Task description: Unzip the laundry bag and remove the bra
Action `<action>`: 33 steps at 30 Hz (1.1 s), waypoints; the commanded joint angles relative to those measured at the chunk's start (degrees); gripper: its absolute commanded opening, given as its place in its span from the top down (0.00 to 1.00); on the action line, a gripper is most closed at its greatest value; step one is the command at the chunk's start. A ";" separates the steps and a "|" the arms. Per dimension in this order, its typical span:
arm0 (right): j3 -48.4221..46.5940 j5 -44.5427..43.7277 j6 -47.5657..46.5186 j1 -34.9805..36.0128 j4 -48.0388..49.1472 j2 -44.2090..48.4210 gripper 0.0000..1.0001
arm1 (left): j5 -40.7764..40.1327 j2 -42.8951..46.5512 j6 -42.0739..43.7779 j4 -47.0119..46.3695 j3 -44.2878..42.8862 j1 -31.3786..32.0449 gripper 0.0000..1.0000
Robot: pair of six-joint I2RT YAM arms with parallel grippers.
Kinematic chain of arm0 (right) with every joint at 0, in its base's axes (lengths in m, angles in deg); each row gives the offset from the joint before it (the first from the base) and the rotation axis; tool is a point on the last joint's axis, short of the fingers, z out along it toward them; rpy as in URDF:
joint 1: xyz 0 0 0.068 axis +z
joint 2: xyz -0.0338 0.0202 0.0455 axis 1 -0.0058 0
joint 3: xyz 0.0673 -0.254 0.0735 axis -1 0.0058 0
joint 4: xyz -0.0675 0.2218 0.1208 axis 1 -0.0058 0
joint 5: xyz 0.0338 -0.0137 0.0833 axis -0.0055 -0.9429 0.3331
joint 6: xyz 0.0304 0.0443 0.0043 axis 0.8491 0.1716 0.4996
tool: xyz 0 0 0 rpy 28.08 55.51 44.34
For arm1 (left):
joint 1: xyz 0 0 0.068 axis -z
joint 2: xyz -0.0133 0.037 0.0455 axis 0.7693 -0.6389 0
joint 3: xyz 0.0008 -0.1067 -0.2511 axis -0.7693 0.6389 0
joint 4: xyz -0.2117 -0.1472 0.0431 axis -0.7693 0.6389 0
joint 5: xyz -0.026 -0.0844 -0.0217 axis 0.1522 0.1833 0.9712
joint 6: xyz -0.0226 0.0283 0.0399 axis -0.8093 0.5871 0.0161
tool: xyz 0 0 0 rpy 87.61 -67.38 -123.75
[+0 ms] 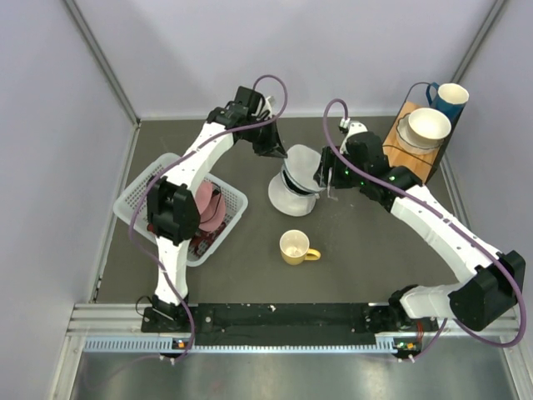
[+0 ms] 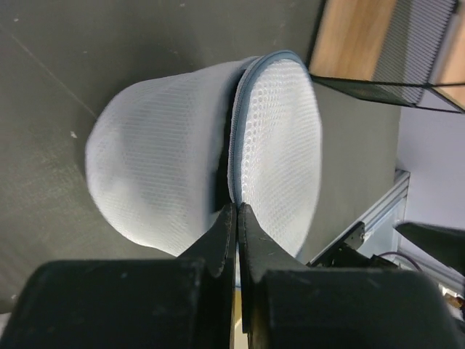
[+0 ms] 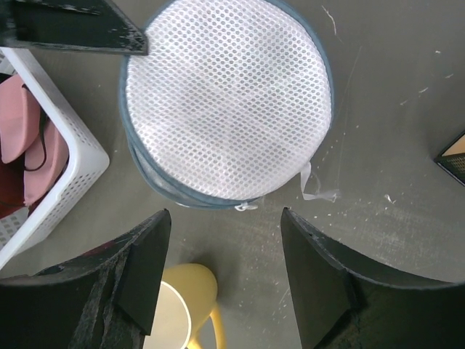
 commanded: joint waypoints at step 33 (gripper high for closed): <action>-1.07 -5.03 1.78 -3.34 -2.54 9.99 0.32 | 8.90 19.17 4.82 -4.65 10.34 9.74 0.29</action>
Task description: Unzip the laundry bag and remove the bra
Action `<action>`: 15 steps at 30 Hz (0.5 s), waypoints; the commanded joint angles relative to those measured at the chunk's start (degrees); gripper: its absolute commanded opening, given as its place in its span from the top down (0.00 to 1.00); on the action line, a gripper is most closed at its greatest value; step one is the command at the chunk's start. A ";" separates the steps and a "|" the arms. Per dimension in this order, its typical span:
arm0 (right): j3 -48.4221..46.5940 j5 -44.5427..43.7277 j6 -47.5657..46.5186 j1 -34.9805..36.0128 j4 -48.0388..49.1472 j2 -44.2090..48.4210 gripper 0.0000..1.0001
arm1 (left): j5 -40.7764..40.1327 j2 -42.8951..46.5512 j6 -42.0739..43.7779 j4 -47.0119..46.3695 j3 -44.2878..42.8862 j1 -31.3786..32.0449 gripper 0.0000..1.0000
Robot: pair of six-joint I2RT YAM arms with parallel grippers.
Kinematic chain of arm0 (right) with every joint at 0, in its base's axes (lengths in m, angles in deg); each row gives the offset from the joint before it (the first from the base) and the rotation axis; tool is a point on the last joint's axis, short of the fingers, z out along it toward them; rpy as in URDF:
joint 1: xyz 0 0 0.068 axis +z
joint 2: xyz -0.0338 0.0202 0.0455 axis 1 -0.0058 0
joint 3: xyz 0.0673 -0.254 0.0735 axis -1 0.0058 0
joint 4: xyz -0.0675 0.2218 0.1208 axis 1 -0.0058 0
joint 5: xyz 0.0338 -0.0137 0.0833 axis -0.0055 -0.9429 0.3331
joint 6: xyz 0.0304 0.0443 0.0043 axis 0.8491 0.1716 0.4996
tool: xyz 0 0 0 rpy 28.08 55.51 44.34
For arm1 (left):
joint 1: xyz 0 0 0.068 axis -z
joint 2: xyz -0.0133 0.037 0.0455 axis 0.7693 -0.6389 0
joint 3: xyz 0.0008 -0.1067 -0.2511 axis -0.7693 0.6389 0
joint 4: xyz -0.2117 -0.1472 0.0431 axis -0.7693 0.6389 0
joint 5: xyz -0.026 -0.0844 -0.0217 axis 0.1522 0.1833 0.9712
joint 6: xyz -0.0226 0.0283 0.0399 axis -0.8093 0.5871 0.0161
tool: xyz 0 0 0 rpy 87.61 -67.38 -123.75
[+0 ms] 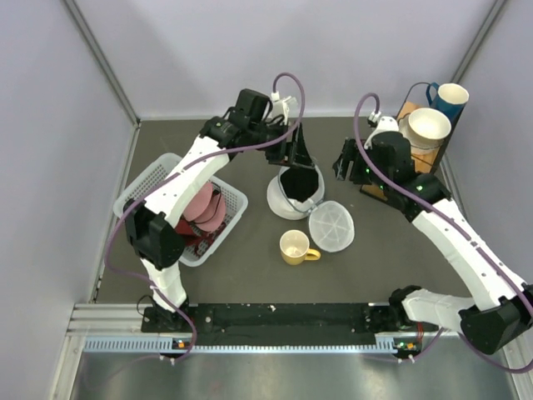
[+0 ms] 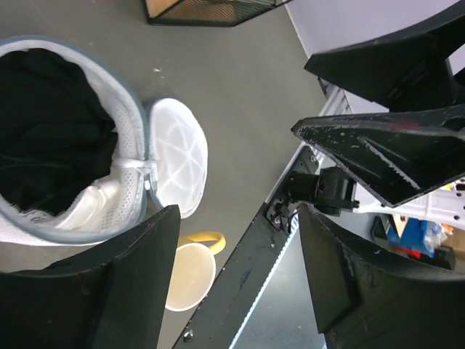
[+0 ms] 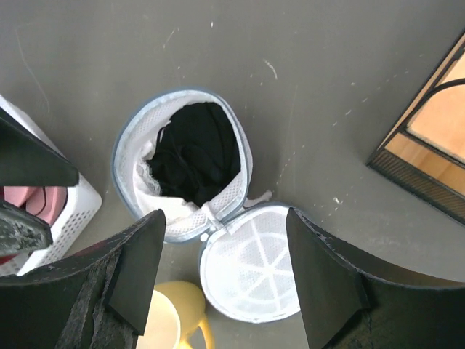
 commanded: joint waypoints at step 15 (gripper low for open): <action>5.50 -0.88 0.84 -0.52 -0.32 6.92 0.32 | -25.06 -6.78 0.67 2.55 -0.94 5.42 0.33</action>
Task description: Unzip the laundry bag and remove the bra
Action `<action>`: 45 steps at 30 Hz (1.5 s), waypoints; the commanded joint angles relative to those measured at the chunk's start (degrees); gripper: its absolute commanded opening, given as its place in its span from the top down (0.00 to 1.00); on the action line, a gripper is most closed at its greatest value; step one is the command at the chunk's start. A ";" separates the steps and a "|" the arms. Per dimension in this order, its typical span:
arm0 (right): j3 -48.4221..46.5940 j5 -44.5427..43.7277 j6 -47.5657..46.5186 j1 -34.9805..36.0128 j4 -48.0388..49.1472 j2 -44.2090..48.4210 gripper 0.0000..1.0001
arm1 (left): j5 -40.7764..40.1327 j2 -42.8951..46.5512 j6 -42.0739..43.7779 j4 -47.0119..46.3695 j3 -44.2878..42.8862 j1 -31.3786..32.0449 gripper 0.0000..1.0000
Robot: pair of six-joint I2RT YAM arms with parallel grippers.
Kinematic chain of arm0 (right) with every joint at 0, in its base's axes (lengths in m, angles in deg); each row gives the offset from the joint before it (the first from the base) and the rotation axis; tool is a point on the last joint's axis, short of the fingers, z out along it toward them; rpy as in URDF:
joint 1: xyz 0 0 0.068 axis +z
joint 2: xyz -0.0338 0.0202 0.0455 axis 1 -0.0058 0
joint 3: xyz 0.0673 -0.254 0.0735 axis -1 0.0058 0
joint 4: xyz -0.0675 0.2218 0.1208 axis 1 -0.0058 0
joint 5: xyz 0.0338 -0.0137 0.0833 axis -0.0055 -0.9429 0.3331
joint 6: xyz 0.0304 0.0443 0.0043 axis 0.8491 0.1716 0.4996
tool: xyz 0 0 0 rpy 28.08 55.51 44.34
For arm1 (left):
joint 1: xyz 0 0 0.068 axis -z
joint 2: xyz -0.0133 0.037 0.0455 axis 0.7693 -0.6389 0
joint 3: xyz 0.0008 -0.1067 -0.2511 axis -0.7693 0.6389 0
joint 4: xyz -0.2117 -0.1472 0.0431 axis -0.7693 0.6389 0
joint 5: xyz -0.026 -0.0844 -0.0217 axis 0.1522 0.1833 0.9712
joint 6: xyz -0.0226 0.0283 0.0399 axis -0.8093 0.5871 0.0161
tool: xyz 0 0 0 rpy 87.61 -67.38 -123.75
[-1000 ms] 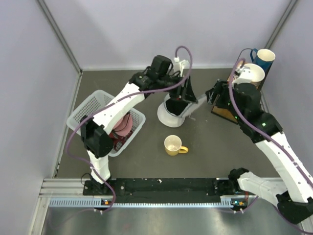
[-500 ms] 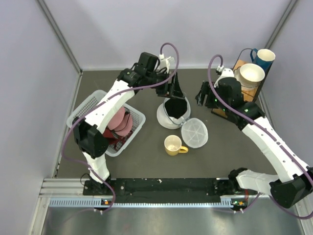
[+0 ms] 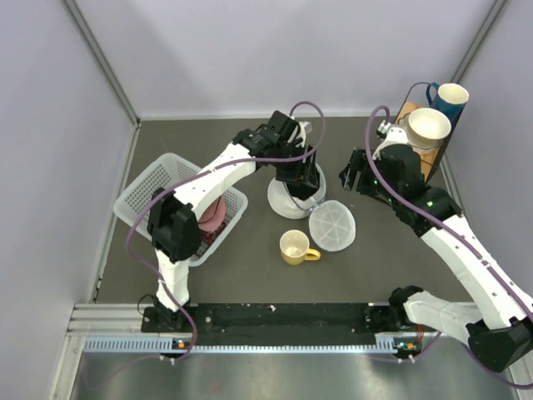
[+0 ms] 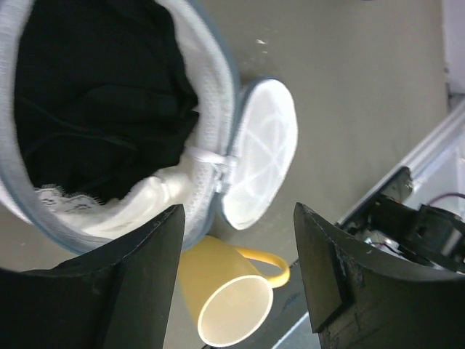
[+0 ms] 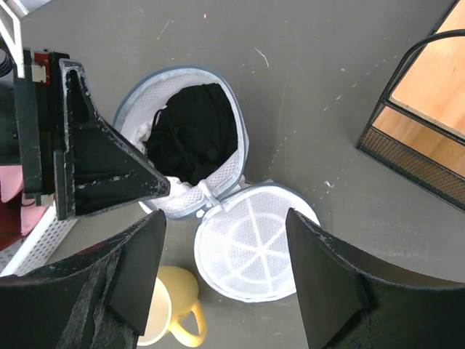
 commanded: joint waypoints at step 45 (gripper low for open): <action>0.08 -0.20 1.61 -0.63 1.63 -2.61 0.33 | -1.71 2.23 1.46 2.09 -13.92 -3.42 1.00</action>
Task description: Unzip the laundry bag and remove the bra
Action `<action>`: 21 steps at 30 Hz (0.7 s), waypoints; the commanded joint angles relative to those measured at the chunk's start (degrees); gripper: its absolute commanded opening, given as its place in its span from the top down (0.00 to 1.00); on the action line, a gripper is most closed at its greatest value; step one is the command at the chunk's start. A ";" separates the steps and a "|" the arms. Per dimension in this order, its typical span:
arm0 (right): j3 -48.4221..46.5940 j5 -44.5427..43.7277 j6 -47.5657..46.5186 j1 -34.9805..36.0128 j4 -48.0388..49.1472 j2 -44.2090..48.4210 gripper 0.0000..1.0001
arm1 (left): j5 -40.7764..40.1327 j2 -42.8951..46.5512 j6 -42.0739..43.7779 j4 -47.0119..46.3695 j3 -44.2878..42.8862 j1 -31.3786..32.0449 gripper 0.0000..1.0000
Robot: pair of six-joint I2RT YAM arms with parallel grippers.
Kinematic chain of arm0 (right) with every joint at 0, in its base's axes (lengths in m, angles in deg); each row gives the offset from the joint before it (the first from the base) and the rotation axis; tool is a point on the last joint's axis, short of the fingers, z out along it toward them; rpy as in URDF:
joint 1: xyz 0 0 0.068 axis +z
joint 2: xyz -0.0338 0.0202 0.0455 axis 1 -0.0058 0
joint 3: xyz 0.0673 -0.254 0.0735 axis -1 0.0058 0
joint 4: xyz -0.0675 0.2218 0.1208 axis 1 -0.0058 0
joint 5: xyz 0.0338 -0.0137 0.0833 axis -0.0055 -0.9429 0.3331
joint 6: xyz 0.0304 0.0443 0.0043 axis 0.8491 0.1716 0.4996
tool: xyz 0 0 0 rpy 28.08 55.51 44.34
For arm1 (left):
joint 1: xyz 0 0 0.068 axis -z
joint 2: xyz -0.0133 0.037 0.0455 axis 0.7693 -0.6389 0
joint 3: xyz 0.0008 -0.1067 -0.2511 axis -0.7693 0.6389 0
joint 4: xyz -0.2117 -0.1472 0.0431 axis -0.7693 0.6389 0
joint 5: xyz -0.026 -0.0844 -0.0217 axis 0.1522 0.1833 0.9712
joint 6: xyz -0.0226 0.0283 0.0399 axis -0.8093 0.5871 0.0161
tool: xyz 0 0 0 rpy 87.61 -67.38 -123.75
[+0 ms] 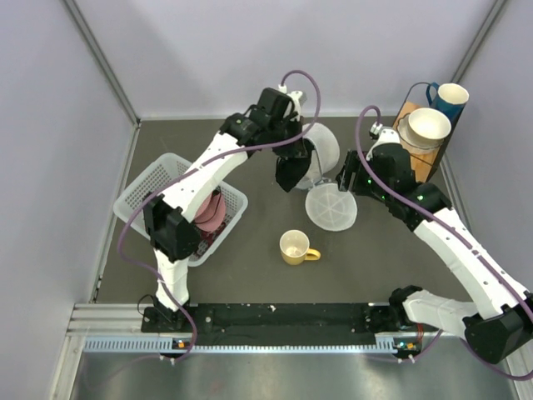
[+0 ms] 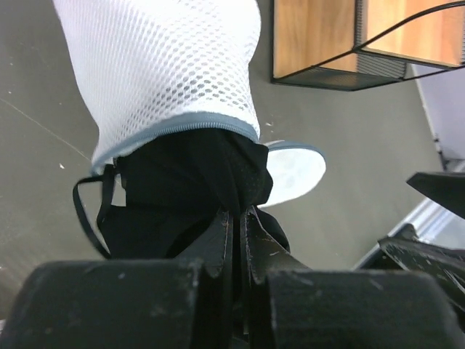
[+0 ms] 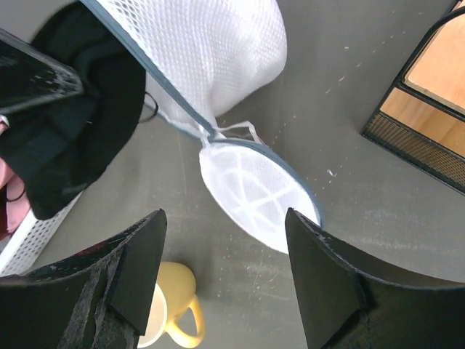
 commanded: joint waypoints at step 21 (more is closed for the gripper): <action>-0.92 1.63 0.89 -0.44 1.98 -1.66 0.33 | 14.86 5.60 2.20 5.27 0.30 -5.78 1.00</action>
